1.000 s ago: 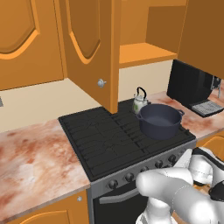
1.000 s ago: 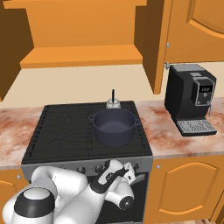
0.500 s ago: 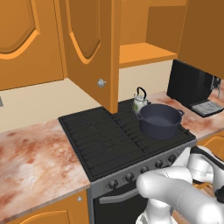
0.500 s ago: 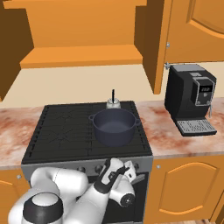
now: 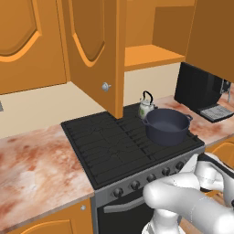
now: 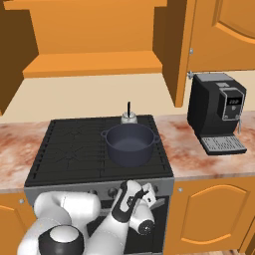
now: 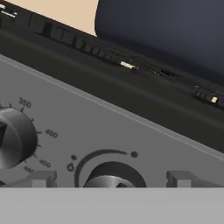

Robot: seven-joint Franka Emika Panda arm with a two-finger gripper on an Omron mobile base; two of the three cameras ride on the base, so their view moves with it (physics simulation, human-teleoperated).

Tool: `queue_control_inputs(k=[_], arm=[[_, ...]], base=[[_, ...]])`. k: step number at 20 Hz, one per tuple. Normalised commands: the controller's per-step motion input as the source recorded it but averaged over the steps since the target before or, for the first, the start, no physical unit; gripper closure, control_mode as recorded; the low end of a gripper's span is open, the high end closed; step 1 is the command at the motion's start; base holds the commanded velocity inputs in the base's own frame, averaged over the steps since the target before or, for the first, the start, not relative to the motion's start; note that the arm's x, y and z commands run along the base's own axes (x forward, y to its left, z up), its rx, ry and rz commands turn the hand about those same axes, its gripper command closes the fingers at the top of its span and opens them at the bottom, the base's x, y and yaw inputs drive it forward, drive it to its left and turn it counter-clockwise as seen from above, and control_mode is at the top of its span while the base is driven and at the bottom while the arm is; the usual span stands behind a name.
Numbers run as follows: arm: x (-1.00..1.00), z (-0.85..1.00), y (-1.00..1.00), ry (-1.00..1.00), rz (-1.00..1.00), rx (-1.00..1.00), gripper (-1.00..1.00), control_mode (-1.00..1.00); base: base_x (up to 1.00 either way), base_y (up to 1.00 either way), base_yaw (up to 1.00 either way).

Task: Pick the kettle from the cabinet and place it on a stove burner. Then pick the pot from the counter and place it on another stove burner. Finally, turn both burners on.

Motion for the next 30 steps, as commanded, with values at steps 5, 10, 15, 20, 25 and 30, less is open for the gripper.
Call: queue_control_inputs(k=[5, 10, 15, 20, 25, 30], arm=[[0.05, -0.15, -0.09, -0.02, 0.00, 0.00, -1.00, -1.00], [0.04, -0.06, -0.02, -0.02, 0.00, 0.00, -1.00, -1.00], [0.04, 0.00, 0.00, -0.04, 0.00, 0.00, -1.00, -1.00], [0.13, 0.00, 0.07, -0.04, 0.00, 0.00, 1.00, -1.00], [0.14, 0.00, 0.06, -0.05, 0.00, 0.00, 1.00, -1.00], [0.08, 0.00, 0.00, -0.04, 0.00, 0.00, 1.00, -1.00]], base=[[0.00, 0.00, 0.00], [0.00, 0.00, 0.00], [0.00, 0.00, 0.00], [0.00, 0.00, 0.00], [0.00, 0.00, 0.00], [0.00, 0.00, 0.00]])
